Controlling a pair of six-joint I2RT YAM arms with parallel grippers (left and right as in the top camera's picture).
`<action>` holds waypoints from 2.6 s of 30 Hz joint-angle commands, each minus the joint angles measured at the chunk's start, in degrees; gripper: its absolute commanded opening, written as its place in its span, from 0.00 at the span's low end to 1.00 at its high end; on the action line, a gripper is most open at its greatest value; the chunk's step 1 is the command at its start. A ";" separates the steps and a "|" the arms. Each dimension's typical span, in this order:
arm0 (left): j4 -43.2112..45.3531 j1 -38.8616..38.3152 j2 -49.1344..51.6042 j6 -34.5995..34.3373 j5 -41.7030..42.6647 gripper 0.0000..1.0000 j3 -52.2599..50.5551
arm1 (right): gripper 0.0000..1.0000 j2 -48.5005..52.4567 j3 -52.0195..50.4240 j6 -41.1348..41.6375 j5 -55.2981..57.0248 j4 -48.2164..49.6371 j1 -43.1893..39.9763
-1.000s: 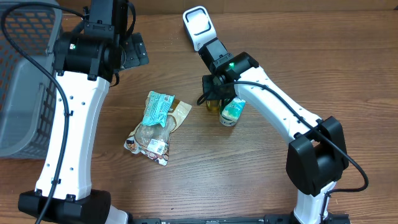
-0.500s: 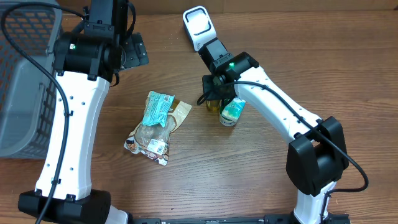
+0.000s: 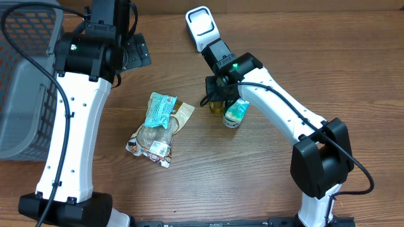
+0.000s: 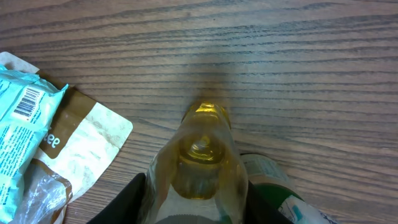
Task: Scan the item barcode
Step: 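Close the right gripper around the oil bottle neck, then lift the oil bottle and carry it toward the white scanner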
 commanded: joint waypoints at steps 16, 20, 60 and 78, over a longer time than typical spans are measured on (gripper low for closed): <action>0.04 -0.07 -1.27 0.85 -0.81 1.00 1.18 | 0.17 -1.33 1.25 0.02 0.66 0.02 -0.44; 0.04 -0.07 -1.25 0.85 -0.81 1.00 1.16 | 0.28 -1.33 1.25 0.04 0.66 0.37 -0.48; 0.04 -0.07 -1.27 0.85 -0.81 1.00 1.16 | 0.05 -12.44 6.80 -24.81 -60.70 -22.23 -25.24; 0.04 -0.07 -1.25 0.87 -0.81 1.00 1.16 | 0.05 -12.76 6.82 -37.77 -64.32 -35.78 -25.24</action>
